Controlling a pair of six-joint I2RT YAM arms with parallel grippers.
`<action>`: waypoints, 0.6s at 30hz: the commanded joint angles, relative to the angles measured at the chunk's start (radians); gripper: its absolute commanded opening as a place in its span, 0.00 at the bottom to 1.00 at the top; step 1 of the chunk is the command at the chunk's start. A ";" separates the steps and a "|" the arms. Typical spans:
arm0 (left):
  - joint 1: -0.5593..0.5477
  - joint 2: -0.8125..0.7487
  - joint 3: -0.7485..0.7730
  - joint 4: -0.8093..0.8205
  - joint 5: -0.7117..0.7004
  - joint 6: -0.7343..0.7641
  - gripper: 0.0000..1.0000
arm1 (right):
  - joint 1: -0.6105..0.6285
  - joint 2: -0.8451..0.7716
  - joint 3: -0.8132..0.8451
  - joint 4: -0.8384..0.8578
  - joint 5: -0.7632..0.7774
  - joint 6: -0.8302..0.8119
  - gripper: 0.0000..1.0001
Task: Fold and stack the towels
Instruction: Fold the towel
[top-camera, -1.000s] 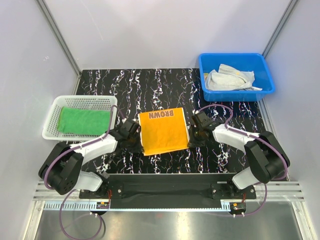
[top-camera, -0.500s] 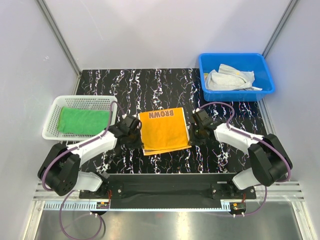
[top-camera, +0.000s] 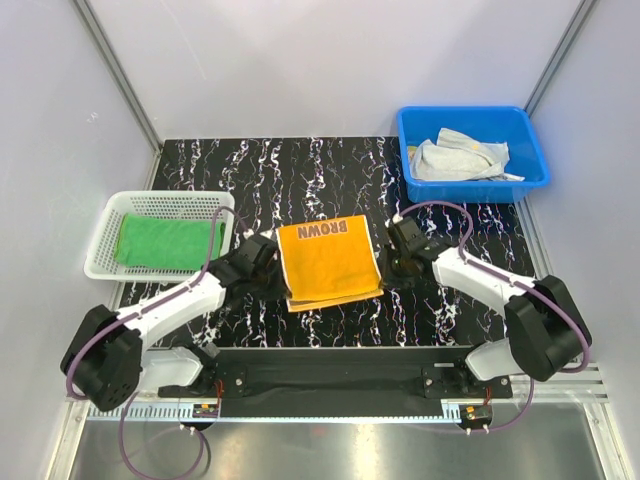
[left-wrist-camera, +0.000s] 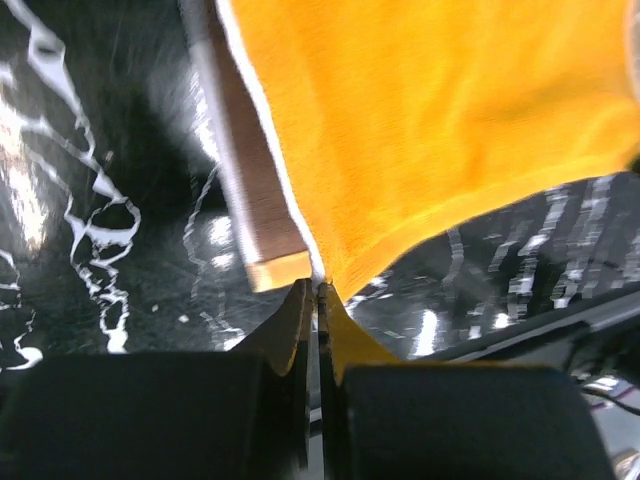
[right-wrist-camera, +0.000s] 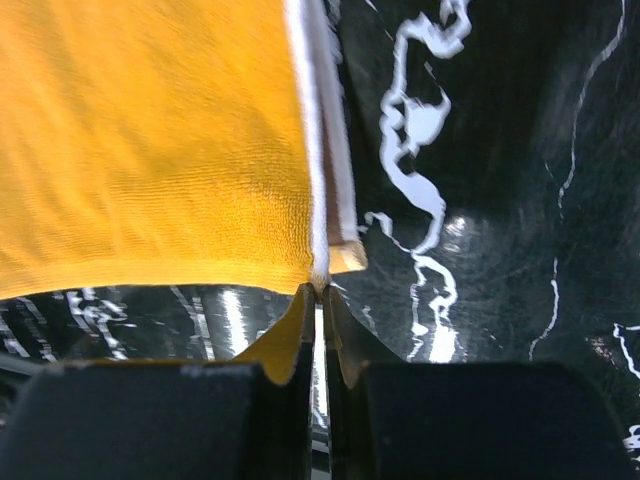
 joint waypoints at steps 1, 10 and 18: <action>-0.007 0.036 -0.061 0.069 0.019 -0.019 0.00 | 0.011 0.002 -0.050 0.036 0.028 -0.004 0.00; -0.027 0.075 -0.107 0.118 0.025 -0.022 0.00 | 0.011 0.028 -0.092 0.077 0.036 0.009 0.00; -0.042 0.014 -0.006 0.017 0.018 -0.033 0.00 | 0.010 -0.044 0.054 -0.073 0.063 -0.025 0.00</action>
